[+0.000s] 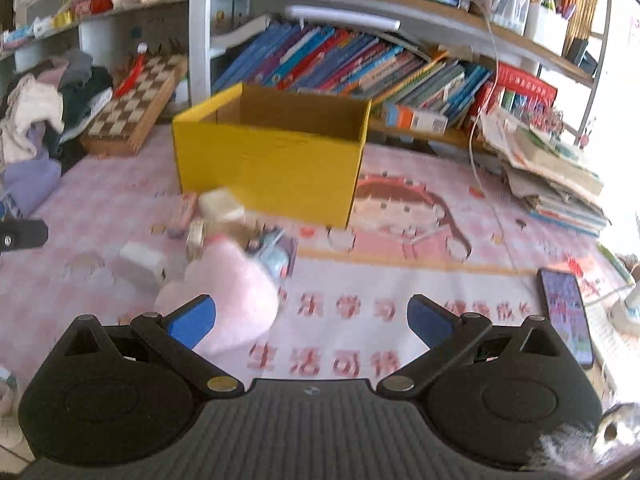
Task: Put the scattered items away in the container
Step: 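Withdraw both tools from the yellow box back over the table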
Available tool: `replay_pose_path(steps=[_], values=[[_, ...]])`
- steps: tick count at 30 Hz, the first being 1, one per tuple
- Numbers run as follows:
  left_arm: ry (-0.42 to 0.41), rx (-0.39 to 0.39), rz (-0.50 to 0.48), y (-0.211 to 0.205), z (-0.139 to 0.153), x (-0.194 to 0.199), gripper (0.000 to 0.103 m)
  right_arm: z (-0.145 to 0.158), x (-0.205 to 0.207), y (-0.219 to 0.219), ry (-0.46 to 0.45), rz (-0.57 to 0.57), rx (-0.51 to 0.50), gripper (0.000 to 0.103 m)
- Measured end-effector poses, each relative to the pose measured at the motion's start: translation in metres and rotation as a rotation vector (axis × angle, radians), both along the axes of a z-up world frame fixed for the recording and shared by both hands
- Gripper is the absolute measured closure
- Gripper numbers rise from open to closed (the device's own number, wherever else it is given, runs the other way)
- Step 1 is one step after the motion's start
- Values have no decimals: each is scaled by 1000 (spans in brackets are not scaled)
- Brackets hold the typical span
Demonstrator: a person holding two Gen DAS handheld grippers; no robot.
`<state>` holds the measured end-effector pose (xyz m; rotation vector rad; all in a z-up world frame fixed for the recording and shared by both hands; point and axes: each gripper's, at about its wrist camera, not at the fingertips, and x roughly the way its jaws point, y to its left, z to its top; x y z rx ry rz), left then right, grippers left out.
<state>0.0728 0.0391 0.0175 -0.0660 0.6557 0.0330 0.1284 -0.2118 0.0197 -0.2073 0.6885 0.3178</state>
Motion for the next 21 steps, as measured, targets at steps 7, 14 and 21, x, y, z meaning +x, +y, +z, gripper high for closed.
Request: replay_pose_path(steps=[7, 14, 21], values=[[50, -8, -41, -9, -15, -11, 4, -20, -22, 11, 54, 15, -37, 0], [115, 7, -126, -30, -33, -21, 4, -33, -35, 17, 89, 25, -60, 0], [161, 26, -184, -43, -44, -25, 4, -44, -46, 28, 111, 73, -96, 0]])
